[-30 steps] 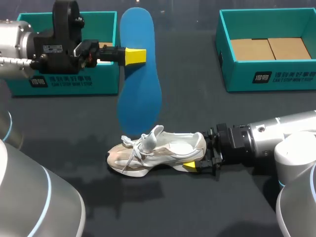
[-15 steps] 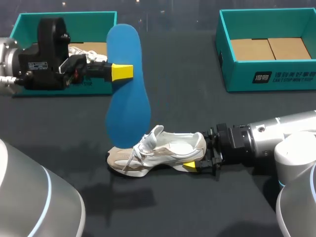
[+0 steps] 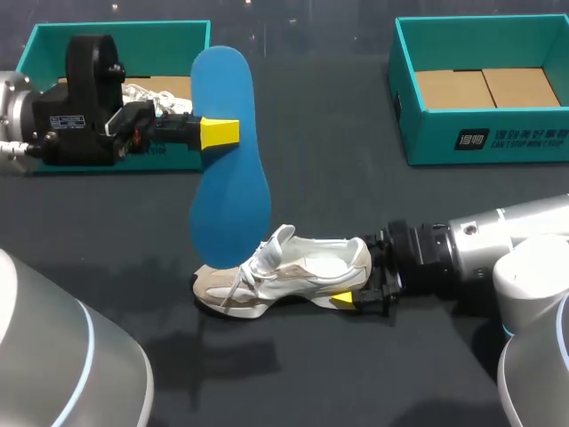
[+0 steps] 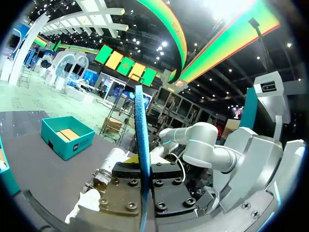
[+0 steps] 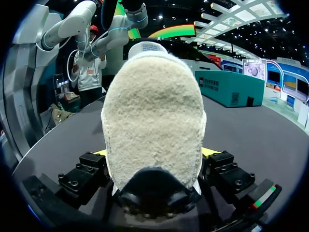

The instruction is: Take the shoe out of the shoebox, open the shoe tongue, remove and reinsert the insole, then place the shoe into the shoebox

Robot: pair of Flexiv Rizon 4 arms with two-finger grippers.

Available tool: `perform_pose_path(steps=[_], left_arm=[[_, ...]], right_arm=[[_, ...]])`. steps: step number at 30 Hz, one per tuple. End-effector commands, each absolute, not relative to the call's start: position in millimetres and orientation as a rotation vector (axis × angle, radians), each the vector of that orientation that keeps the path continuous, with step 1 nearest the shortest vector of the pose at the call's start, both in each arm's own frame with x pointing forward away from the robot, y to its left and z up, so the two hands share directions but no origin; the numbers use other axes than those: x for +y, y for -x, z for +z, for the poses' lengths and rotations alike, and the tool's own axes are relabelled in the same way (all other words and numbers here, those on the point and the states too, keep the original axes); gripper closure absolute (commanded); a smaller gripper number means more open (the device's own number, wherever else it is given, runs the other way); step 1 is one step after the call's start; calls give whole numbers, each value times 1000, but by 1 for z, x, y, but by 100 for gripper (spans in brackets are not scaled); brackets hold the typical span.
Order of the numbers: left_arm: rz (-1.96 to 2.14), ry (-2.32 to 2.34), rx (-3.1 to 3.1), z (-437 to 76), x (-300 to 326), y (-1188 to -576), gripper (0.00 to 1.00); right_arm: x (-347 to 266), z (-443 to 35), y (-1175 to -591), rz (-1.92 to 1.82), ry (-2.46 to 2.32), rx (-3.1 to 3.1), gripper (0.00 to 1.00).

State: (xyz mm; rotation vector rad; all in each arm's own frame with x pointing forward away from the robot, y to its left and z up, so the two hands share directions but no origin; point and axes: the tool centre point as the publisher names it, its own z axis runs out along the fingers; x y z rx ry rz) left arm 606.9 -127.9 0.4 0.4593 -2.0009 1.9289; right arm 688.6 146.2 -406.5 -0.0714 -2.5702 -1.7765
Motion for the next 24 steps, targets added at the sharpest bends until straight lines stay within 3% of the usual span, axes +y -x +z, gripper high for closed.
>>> perform_pose_path(steps=[1,14,19,24], left_arm=[[1929,-458,-2001,0,-129,-607,100],[1929,-458,-2001,0,-129,-607,100],[1929,-458,-2001,0,-129,-607,100],[1929,-458,-2001,0,-129,-607,100]], right_arm=[[142,-398,-687,-1667,97,-2614,0],[103,-371,-676,-1205,273,-2761,0],[98,-347,-676,-803,335,-2943,0],[98,-347,-676,-803,335,-2943,0]])
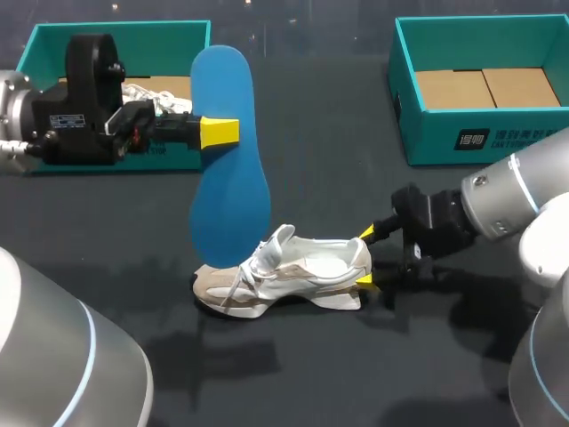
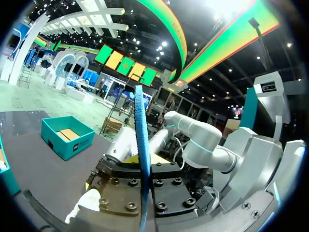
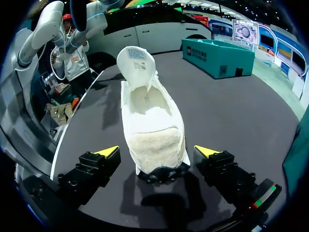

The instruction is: Take the shoe out of the shoebox, open the shoe tongue, remove and reinsert the insole, then place the shoe into the shoebox

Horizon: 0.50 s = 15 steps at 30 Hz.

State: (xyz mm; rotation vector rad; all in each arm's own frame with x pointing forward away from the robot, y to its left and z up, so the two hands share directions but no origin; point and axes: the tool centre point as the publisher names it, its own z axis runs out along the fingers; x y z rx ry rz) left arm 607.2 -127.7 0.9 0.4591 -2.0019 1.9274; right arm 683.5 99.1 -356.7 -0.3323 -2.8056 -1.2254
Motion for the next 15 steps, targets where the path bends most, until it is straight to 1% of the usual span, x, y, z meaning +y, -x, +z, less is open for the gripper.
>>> perform_pose_path(steps=[1,7,10,13,15], left_arm=[[1929,-458,-2001,0,-129,-607,100],[1929,-458,-2001,0,-129,-607,100],[1929,-458,-2001,0,-129,-607,100],[1929,-458,-2001,0,-129,-607,100],[1929,-458,-2001,0,-129,-607,100]], right_arm=[[98,-347,-676,-803,335,-2943,0],[98,-347,-676,-803,335,-2943,0],[106,-336,-674,-650,296,-3014,0],[113,-324,-672,-576,261,-3048,0],[124,-316,-674,-450,231,-3050,0]])
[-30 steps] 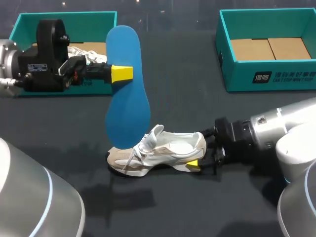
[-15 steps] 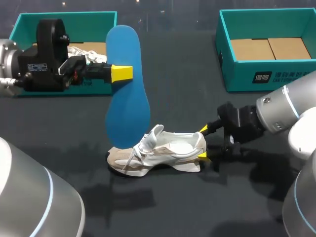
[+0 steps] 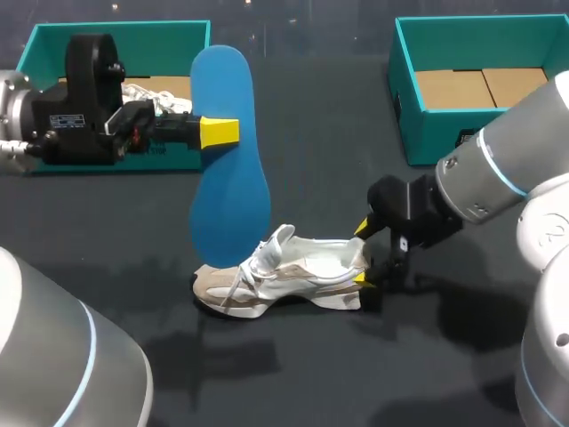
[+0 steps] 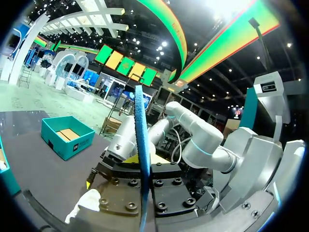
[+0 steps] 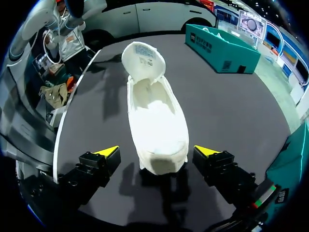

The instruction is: Take the shoe out of the shoebox, open the shoe tongue, remove and reinsert the insole, then place the shoe into the shoebox

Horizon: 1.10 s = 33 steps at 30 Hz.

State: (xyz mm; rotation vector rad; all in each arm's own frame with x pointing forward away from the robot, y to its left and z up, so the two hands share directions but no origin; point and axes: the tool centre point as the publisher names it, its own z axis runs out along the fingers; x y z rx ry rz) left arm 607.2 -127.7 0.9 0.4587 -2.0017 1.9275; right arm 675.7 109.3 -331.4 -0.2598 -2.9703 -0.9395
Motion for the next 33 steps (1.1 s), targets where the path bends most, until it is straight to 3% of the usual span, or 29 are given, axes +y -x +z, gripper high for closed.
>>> perform_pose_path(steps=[1,2,33], left_arm=[[1929,-458,-2001,0,-129,-607,100],[1929,-458,-2001,0,-129,-607,100],[1929,-458,-2001,0,-129,-607,100]], right_arm=[[129,-313,-676,-349,219,-3041,0],[133,-311,-677,-228,221,-3027,0],[145,-313,-685,-90,231,-3078,0]])
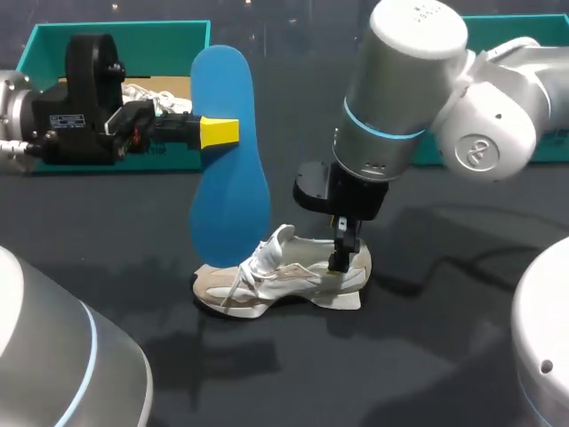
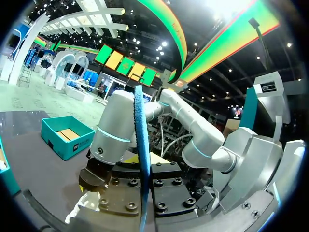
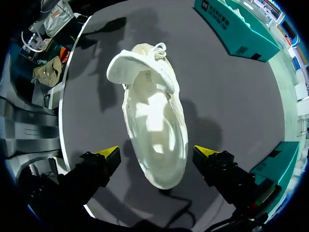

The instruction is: Take the shoe out of the shoebox, open the shoe tongue, remove and reinsert the insole, then place the shoe into the shoebox

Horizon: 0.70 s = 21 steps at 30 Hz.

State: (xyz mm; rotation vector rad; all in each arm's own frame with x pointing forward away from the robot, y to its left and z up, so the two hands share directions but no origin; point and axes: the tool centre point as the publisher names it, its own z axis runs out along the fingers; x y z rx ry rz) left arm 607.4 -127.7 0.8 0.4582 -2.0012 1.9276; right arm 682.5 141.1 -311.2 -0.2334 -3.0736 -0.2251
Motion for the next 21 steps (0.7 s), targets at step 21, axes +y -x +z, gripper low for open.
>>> perform_pose_path(steps=[21], left_arm=[[1929,-458,-2001,0,-129,-607,100]], right_arm=[[157,-320,-734,-104,186,-3093,0]])
